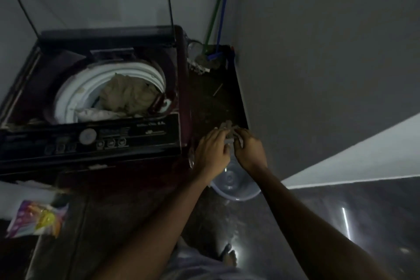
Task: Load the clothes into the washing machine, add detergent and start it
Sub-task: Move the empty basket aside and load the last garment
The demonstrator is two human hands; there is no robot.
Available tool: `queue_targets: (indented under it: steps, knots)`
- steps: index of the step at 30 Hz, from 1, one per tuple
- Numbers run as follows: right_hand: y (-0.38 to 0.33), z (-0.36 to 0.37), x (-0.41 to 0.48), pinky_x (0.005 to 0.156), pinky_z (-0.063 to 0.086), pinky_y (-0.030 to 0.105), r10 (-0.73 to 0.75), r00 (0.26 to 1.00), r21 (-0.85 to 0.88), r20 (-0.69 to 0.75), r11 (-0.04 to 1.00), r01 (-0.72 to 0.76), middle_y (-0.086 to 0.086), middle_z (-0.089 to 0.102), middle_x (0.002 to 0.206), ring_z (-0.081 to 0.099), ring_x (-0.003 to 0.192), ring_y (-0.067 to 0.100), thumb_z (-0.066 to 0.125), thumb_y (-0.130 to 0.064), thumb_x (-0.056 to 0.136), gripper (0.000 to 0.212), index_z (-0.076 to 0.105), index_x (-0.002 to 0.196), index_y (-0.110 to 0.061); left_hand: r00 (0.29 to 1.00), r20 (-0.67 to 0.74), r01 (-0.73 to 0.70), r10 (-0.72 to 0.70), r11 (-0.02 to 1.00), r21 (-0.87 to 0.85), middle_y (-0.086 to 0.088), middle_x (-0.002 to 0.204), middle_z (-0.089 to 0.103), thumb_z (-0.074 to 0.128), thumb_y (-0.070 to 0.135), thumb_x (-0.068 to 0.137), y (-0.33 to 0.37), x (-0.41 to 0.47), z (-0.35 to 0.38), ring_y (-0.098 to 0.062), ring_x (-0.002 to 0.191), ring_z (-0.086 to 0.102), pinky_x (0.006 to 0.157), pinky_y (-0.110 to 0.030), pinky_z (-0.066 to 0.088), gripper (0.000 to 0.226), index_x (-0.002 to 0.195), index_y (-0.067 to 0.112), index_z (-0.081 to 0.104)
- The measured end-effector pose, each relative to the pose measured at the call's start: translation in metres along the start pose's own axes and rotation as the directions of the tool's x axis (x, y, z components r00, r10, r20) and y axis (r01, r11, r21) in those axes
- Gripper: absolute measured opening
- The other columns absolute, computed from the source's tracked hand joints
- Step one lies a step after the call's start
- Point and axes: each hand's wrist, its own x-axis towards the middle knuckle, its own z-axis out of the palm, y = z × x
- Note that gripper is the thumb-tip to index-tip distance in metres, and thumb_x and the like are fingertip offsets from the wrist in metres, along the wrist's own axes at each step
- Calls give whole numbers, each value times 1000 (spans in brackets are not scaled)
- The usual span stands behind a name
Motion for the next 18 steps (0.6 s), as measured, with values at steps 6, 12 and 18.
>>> queue_targets:
  steps: [6, 12, 18]
  knots:
    - [71, 32, -36, 91, 44, 29, 148, 988, -25, 34, 989, -148, 11, 61, 126, 57, 113, 26, 49, -15, 94, 35, 57, 127, -9, 978, 184, 103, -100, 995, -9, -2, 140, 54, 59, 24, 91, -25, -15, 77, -20, 130, 50, 106, -37, 41, 50, 139, 17, 49]
    - [175, 117, -44, 95, 47, 36, 335, 939, -55, 81, 942, -331, 10, 57, 130, 55, 117, 30, 52, -20, 91, 39, 55, 129, -10, 943, 284, 163, -172, 985, 53, -6, 133, 57, 68, 30, 81, -108, 14, 183, -25, 125, 52, 101, -38, 45, 55, 132, 16, 53]
    - [285, 213, -52, 102, 40, 41, 599, 801, -107, 29, 798, -593, 12, 45, 142, 44, 128, 33, 57, -20, 83, 55, 46, 136, -10, 931, 288, 201, -226, 973, 113, -6, 151, 40, 77, 36, 73, -195, 35, 323, -32, 143, 33, 115, -44, 30, 83, 145, 14, 42]
